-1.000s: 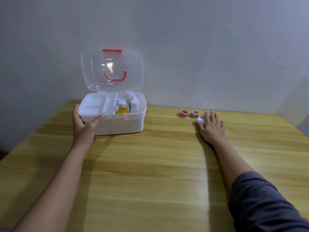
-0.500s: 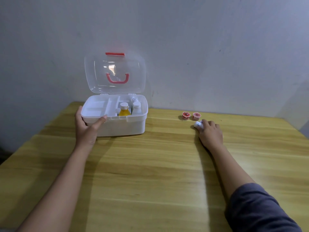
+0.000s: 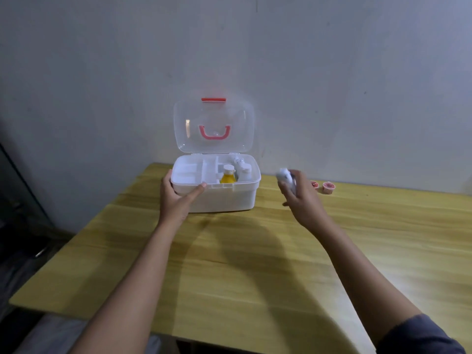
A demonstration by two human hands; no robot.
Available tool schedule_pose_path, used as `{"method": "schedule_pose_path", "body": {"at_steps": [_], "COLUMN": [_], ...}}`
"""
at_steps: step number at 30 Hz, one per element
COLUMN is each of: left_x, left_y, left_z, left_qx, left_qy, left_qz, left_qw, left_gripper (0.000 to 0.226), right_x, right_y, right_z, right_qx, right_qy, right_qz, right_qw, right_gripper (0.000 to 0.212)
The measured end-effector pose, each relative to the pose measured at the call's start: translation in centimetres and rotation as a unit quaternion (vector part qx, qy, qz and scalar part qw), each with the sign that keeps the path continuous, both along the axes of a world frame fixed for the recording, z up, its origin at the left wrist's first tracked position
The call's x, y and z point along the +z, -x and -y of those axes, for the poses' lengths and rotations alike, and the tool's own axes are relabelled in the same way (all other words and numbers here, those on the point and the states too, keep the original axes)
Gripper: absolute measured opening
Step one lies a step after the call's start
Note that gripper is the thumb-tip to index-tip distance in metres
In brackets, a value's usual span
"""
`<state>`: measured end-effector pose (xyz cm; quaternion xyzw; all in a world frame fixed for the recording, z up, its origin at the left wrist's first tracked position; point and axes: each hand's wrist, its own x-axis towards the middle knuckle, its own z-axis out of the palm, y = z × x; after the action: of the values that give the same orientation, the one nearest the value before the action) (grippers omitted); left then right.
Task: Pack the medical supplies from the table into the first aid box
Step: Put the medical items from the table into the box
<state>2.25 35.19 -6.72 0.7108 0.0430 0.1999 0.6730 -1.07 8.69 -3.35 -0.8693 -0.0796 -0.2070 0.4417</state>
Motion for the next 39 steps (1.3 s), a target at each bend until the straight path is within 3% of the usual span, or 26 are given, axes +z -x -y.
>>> {"method": "schedule_pose_path", "body": {"at_steps": [3, 5, 11, 17, 29, 39], "left_x": [0.0, 0.0, -0.1, 0.4, 0.5, 0.2], "left_y": [0.6, 0.9, 0.9, -0.5, -0.4, -0.7], "left_z": [-0.5, -0.9, -1.4, -1.5, -2.2, -2.3], "left_qx": [-0.016, -0.036, -0.029, -0.056, -0.036, -0.026], "left_qy": [-0.008, -0.001, 0.004, 0.018, -0.023, -0.044], "left_qz": [-0.004, 0.003, 0.039, -0.003, 0.010, 0.014], "left_qw": [1.000, 0.999, 0.999, 0.998, 0.999, 0.999], "left_gripper": [0.093, 0.086, 0.027, 0.050, 0.046, 0.047], "right_x": [3.0, 4.3, 5.3, 5.2, 3.4, 3.8], "right_y": [-0.2, -0.9, -3.3, -6.1, -8.7, -9.0], "right_z": [-4.1, -7.1, -13.9, -16.7, -19.1, -19.1], "right_qx": [0.094, 0.130, 0.149, 0.113, -0.046, -0.071], "right_qy": [-0.113, -0.142, -0.124, -0.134, -0.069, -0.078], "right_qz": [-0.007, -0.014, -0.072, -0.091, -0.095, -0.161], "right_qw": [0.989, 0.981, 0.978, 0.980, 0.992, 0.981], "right_gripper": [0.032, 0.034, 0.034, 0.030, 0.032, 0.038]}}
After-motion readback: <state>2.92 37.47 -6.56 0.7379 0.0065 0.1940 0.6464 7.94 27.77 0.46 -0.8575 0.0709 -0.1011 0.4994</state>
